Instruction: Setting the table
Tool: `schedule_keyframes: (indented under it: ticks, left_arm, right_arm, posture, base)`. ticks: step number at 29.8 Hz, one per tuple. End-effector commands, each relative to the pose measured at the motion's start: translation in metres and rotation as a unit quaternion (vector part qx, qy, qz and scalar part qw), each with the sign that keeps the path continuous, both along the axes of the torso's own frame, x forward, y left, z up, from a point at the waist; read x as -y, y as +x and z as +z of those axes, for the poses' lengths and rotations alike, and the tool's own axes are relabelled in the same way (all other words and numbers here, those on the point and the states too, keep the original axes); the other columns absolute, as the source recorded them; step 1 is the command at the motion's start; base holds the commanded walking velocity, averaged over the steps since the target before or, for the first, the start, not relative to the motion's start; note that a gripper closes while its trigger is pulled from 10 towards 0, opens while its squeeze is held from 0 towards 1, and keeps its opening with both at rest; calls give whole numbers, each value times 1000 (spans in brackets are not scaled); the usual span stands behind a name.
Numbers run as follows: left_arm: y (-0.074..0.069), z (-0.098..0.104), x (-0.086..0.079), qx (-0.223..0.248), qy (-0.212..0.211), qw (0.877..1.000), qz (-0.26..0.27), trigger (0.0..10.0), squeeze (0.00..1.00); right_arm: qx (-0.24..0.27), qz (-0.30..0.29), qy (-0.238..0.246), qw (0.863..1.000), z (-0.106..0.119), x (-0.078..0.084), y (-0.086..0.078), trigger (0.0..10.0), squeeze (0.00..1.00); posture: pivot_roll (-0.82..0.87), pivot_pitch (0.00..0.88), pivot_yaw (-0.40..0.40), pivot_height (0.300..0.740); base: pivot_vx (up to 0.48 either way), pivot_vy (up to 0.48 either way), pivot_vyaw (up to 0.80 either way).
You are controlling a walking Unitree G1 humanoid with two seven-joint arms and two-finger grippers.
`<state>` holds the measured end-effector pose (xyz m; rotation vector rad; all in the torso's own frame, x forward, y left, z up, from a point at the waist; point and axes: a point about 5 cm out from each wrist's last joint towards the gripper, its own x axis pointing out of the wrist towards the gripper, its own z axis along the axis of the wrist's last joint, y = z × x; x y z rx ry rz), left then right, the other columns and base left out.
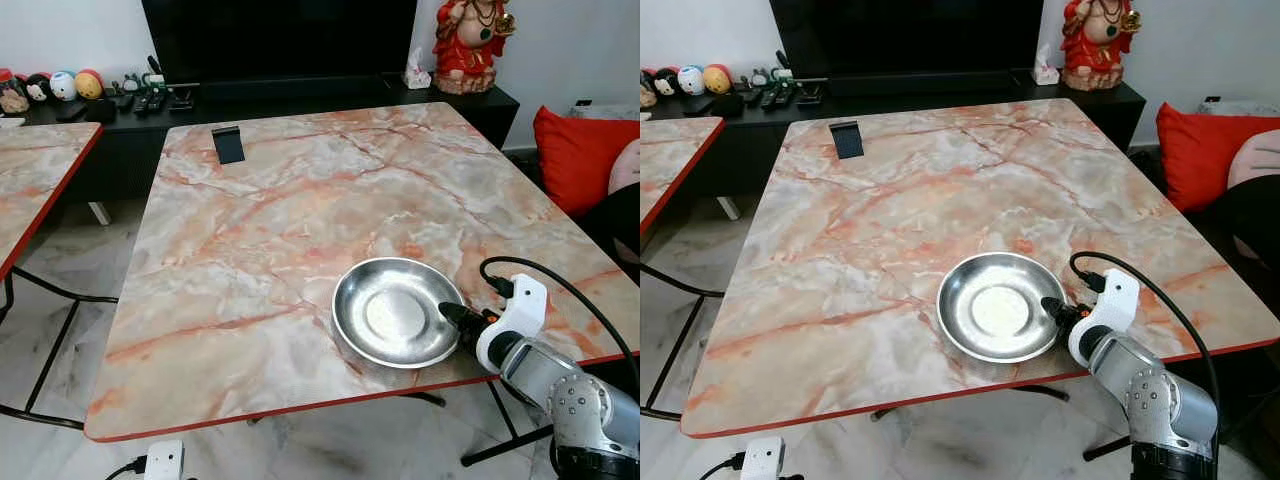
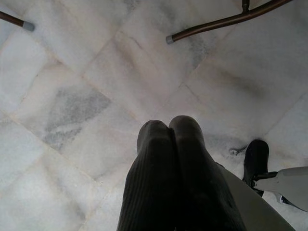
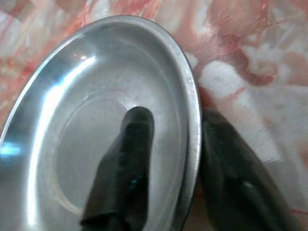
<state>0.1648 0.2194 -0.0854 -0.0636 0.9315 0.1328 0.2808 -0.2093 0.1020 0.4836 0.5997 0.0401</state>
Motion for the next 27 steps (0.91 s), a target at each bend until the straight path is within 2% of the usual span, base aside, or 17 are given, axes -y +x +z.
schedule_keyframes:
  ticks: [1, 2, 16, 17, 19, 20, 22, 23, 24, 25, 27]
  left_arm:
    - [-7, -4, 1, -17, -5, 1000, 2, 10000, 0]
    - [-7, -4, 1, -17, -6, 1000, 2, 10000, 0]
    - [-6, -4, 3, -19, -12, 1000, 5, 10000, 0]
    - [-6, -4, 3, -19, -13, 1000, 6, 10000, 0]
    - [-6, -4, 3, -19, -13, 1000, 6, 10000, 0]
    - [-6, -4, 3, -19, -14, 1000, 6, 10000, 0]
    - [-6, -4, 3, -20, -15, 1000, 7, 10000, 0]
    - [-6, -4, 3, -20, -15, 1000, 7, 10000, 0]
    - [-6, -4, 3, -20, -15, 1000, 7, 10000, 0]
    - [-6, -4, 3, -20, -16, 1000, 7, 10000, 0]
    - [-6, -4, 3, -20, -16, 1000, 6, 10000, 0]
  right_arm:
    - [18, 10, -12, 1000, 10, -2, 4, 10000, 157]
    - [23, 14, -19, 999, 13, -2, 5, 10000, 0]
    - [33, 41, -47, 998, 21, -4, 8, 10000, 0]
    - [31, 48, -50, 997, 21, -5, 7, 10000, 765]
    - [30, 51, -52, 997, 21, -5, 7, 10000, 765]
    - [28, 54, -59, 996, 21, -5, 6, 10000, 1000]
    - [25, 55, -65, 996, 21, -5, 5, 10000, 1000]
    - [23, 56, -70, 996, 22, -4, 4, 10000, 914]
    - [22, 57, -72, 996, 22, -4, 4, 10000, 914]
    - [20, 59, -79, 995, 22, -4, 4, 10000, 0]
    - [19, 62, -90, 994, 22, -3, 4, 10000, 0]
  posture:
    - [-156, 0, 8, 732]
    - [-157, 0, 7, 732]
    - [-155, 0, -4, 732]
    - [-154, 0, -5, 732]
    - [-154, 0, -5, 732]
    - [-154, 0, -7, 732]
    - [-153, 0, -7, 732]
    - [-156, 0, -6, 732]
    - [-157, 0, -6, 732]
    - [-157, 0, -4, 732]
    - [-154, 0, -6, 732]
  base:
    - [0, 0, 0]
    - [0, 0, 0]
    - [0, 0, 0]
    - [0, 0, 0]
    - [0, 0, 0]
    - [0, 0, 0]
    - [0, 0, 0]
    - [0, 0, 0]
    - [0, 0, 0]
    - [0, 0, 0]
    - [0, 0, 0]
